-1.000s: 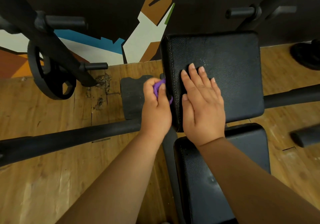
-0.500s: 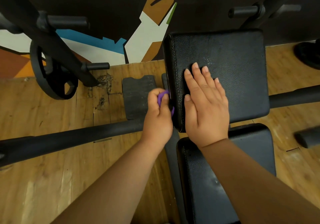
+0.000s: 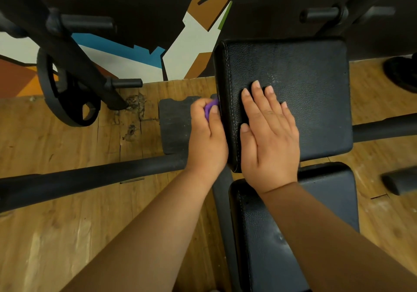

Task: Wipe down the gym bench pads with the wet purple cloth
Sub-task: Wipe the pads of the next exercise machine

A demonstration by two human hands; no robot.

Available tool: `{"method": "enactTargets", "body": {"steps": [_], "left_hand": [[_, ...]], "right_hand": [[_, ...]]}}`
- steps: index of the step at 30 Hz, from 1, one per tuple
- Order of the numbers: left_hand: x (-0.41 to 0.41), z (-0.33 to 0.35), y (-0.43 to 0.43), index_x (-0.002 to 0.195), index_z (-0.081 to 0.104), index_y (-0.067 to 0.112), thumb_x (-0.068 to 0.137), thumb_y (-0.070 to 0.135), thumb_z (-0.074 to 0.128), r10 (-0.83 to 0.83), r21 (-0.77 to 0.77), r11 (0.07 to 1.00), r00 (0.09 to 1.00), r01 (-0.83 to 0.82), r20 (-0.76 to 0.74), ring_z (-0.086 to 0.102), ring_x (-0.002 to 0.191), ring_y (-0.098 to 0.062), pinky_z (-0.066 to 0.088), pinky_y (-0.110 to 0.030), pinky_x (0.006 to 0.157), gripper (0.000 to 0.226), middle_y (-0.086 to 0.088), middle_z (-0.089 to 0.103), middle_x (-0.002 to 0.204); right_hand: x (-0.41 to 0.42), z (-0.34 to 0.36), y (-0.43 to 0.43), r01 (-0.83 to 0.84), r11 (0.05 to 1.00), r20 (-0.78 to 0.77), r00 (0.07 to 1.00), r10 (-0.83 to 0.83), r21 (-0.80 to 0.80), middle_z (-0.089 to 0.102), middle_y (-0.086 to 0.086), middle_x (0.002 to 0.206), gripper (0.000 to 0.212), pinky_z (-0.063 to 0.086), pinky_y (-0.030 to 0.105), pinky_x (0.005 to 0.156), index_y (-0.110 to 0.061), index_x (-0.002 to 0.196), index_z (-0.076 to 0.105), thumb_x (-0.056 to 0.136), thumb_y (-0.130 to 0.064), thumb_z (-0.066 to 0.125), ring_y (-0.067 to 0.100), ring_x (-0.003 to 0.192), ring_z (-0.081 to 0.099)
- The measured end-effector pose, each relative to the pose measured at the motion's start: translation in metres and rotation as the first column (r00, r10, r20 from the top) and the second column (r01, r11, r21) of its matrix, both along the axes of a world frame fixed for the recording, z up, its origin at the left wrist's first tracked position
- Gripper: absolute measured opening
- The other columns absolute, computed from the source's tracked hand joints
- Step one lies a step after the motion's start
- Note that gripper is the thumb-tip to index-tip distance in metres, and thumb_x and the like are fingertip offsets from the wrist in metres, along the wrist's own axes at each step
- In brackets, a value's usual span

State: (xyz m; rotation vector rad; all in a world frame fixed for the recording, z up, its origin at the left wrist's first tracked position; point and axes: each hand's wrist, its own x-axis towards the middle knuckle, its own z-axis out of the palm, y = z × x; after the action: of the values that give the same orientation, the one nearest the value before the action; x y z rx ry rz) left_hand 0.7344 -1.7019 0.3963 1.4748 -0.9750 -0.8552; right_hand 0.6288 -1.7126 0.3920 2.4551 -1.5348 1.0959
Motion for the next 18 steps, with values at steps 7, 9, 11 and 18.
{"method": "enactTargets", "body": {"steps": [7,9,11,18], "left_hand": [[-0.003,-0.009,0.017,0.099,0.040,0.036,0.105,0.029,0.030,-0.057,0.077,0.995,0.998,0.058,-0.025,0.055,0.068,0.008,0.042,-0.010,0.056,0.013,0.011,0.056,0.086],[0.000,-0.006,0.002,0.100,0.042,0.035,0.105,0.033,0.029,-0.032,0.129,0.991,0.995,0.044,-0.094,0.056,0.063,0.009,0.040,-0.009,0.052,0.014,0.010,0.059,0.082],[-0.002,-0.008,0.005,0.100,0.042,0.034,0.105,0.033,0.028,-0.024,0.124,0.992,0.994,0.038,-0.110,0.056,0.061,0.010,0.039,-0.008,0.051,0.016,0.010,0.058,0.080],[-0.005,-0.018,0.017,0.096,0.046,0.037,0.105,0.036,0.028,-0.038,0.147,0.987,0.990,0.058,-0.134,0.055,0.063,0.010,0.042,-0.019,0.061,0.020,0.011,0.059,0.081]], "right_hand": [[0.000,-0.001,0.000,0.000,1.000,-0.001,1.000,0.000,0.001,0.040,0.007,0.151,0.051,0.018,0.038,0.119,-0.012,0.143,0.045,0.094,-0.024,0.034,0.020,0.144,0.029],[0.000,-0.001,0.000,0.001,1.000,0.002,1.000,-0.001,0.003,0.040,0.007,0.151,0.051,0.017,0.037,0.119,-0.012,0.143,0.045,0.094,-0.024,0.035,0.020,0.143,0.029],[0.000,0.000,0.000,0.002,1.000,0.004,1.000,-0.002,0.001,0.040,0.007,0.151,0.051,0.017,0.036,0.119,-0.011,0.143,0.045,0.094,-0.024,0.035,0.020,0.143,0.029],[0.000,-0.001,0.001,0.003,1.000,-0.001,1.000,-0.003,0.007,0.039,0.006,0.152,0.051,0.017,0.037,0.119,-0.012,0.143,0.044,0.094,-0.024,0.035,0.019,0.144,0.028]]}}
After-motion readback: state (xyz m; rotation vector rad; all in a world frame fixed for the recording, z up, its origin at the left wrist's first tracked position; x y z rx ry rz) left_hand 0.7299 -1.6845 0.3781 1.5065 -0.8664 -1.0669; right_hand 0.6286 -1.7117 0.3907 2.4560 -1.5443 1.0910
